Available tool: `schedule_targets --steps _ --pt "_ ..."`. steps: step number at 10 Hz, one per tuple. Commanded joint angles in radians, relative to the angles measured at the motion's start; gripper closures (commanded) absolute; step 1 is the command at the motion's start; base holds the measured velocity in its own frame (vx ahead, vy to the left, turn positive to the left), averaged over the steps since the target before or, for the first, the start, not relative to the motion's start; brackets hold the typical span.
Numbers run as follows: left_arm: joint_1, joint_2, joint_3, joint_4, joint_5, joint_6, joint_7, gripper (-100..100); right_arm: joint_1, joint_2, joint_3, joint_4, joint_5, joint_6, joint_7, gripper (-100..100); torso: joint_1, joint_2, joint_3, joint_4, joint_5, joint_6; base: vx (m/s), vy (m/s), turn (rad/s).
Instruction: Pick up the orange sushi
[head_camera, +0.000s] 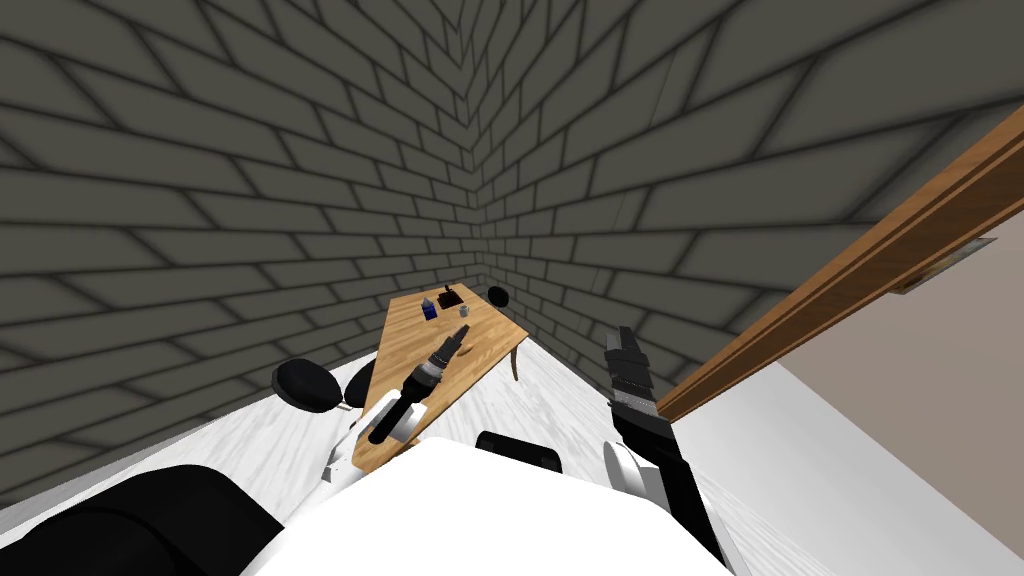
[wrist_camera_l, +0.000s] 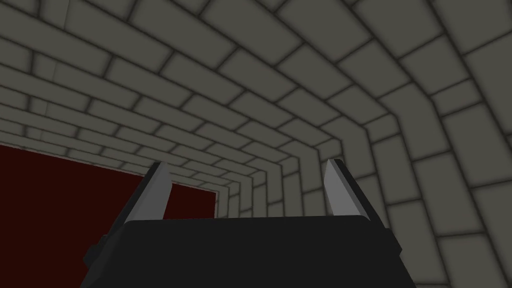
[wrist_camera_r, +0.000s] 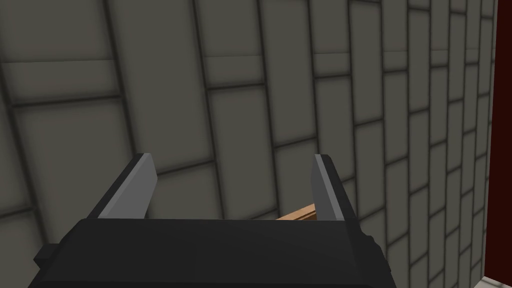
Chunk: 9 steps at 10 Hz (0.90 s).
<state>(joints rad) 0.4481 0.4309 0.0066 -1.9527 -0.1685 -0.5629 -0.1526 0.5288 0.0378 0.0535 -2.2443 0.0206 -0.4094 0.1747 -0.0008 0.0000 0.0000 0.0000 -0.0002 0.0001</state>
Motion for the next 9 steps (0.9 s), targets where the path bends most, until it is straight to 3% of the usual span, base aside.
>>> schedule_targets --steps 1,2,6,7,8,9 --pt "-0.002 0.045 -0.009 0.05 -0.022 0.001 -0.01 -100 0.0 0.0 0.0 0.0 0.0 0.0 0.0 0 0.0 0.0 0.0 0.0 0.0 0.0 -0.002 -0.018 0.002" --pt "-0.002 0.045 -0.009 0.051 -0.022 0.001 -0.01 -100 0.0 0.0 0.0 0.0 0.0 0.0 0.0 0 0.0 0.0 0.0 0.0 0.0 0.0 0.0 -0.016 0.005" --pt "-0.006 0.169 -0.024 0.167 -0.075 -0.006 -0.029 -100 0.0 0.0 0.0 0.0 0.0 0.0 0.0 0 0.0 -0.001 0.0 0.0 0.0 0.0 0.01 -0.024 -0.007" --pt "-0.006 0.171 -0.024 0.192 -0.075 -0.006 -0.029 -100 0.0 0.0 0.0 0.0 0.0 0.0 0.0 0 0.0 -0.001 -0.001 0.0 0.0 0.0 0.011 -0.018 -0.01" --pt "-0.007 0.211 -0.03 0.222 -0.093 -0.01 -0.036 -100 0.0 0.0 0.0 0.0 0.0 0.0 0.0 0 0.0 -0.001 -0.001 0.0 0.0 0.0 0.017 -0.017 -0.027" --pt "-0.007 0.211 -0.03 0.242 -0.093 -0.01 -0.036 -100 0.0 0.0 0.0 0.0 0.0 0.0 0.0 0 0.0 -0.001 -0.001 0.0 0.0 0.0 0.015 -0.015 -0.014"
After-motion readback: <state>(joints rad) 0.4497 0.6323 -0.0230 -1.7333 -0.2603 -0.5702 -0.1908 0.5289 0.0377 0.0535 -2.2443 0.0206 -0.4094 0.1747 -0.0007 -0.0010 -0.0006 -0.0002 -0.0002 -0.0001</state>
